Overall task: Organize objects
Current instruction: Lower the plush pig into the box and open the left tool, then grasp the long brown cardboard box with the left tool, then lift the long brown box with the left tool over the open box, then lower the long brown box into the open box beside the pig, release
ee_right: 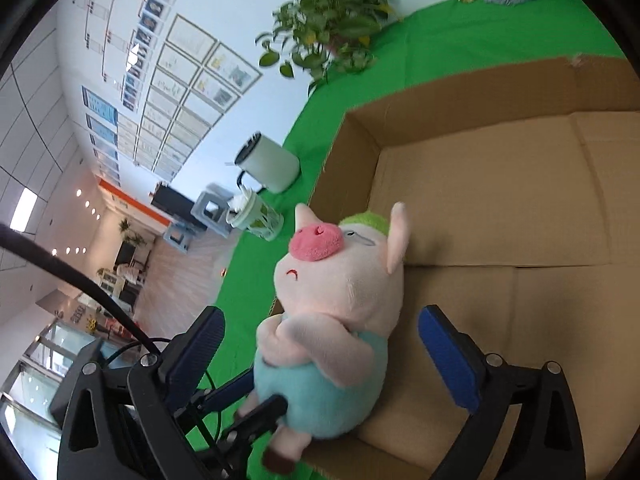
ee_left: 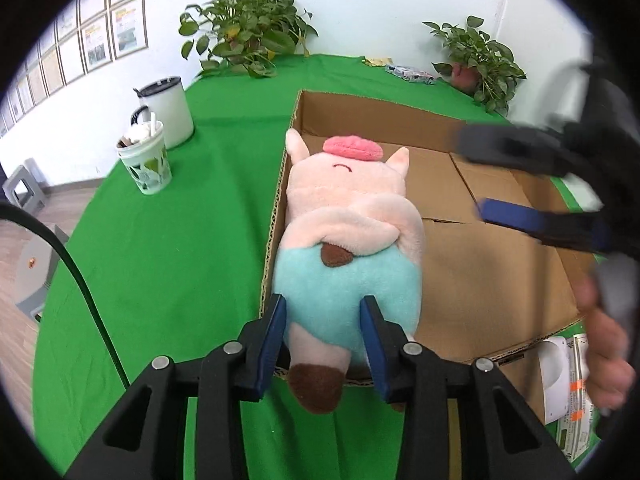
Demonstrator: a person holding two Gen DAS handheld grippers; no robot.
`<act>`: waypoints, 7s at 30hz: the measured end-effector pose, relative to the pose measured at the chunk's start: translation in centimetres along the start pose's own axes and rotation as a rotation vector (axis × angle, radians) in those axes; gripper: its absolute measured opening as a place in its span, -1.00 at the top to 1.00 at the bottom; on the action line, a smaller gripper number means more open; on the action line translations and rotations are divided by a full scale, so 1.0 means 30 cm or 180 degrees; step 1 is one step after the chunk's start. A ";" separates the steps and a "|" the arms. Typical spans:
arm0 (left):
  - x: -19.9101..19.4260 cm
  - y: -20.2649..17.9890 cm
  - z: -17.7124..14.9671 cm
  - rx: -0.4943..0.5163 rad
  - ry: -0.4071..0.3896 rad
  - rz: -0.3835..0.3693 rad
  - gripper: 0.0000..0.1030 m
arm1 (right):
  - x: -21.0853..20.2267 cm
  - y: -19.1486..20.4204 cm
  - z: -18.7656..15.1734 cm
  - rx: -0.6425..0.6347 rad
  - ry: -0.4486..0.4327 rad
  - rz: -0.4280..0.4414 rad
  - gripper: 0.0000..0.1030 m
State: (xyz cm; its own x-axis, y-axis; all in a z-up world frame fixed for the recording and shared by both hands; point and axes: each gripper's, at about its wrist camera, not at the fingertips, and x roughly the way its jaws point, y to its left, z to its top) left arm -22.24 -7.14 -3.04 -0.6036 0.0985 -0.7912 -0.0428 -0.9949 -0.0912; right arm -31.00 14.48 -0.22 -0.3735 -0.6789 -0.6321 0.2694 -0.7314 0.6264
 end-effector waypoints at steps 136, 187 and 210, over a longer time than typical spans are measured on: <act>-0.428 -0.325 -0.487 0.0129 0.0064 -0.2070 -0.48 | -0.642 0.194 -1.120 -0.0967 -0.0930 -0.0669 -0.54; -0.015 -0.252 0.259 0.0044 0.0311 -0.1202 -0.22 | -0.224 -0.012 -0.095 -0.0361 -0.0166 0.0028 -0.70; 0.208 -0.277 0.252 0.0131 0.0741 -0.0419 -0.19 | -0.009 -0.242 -0.056 0.0018 0.0213 0.0099 -0.69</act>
State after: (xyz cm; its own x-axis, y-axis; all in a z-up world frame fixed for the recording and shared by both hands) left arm -31.67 1.59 -2.66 -0.3915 0.2244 -0.8924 -0.1439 -0.9728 -0.1815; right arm -31.37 19.87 -5.39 -0.3047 -0.7042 -0.6413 0.2749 -0.7097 0.6487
